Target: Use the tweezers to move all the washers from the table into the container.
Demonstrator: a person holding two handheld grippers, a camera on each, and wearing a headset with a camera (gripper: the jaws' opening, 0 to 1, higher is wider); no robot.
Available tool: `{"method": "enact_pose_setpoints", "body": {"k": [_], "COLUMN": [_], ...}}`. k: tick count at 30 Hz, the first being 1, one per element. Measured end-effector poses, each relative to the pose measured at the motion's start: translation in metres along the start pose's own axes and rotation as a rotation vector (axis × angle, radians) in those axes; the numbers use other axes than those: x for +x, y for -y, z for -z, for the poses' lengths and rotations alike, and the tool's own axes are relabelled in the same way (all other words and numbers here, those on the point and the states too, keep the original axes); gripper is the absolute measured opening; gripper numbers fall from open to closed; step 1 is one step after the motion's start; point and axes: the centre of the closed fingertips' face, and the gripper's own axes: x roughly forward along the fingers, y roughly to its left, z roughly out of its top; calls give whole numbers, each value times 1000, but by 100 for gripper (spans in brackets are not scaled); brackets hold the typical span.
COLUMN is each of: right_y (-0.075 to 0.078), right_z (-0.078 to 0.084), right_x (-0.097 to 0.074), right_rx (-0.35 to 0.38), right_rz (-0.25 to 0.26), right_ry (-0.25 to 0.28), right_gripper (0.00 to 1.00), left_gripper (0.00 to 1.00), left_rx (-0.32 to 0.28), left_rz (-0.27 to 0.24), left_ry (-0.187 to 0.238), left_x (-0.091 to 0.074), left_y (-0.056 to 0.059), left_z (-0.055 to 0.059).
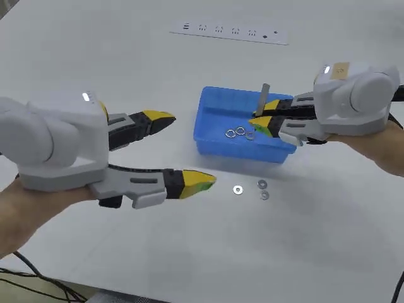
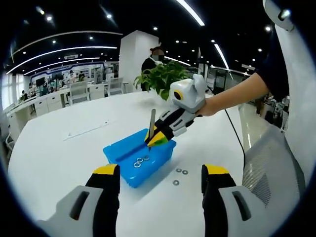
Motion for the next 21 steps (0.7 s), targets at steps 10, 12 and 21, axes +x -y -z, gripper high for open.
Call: {"method": "enact_pose_setpoints", "body": {"k": [10, 12, 21], "right_y": [-12, -16, -21], "right_z": [-5, -5, -13], "right_x": [-5, -5, -6], "right_rx": [-51, -88, -136], "right_rz": [-27, -36, -59], "right_ry": [-7, -17, -2], "right_gripper": [8, 8, 8], "left_gripper": [56, 53, 24], "left_rx": [156, 190, 258], "left_rz": [76, 96, 295], "left_ry": [20, 3, 12], "left_x": [54, 64, 77], "left_y": [-15, -15, 9], "left_z": [-36, -37, -49]}}
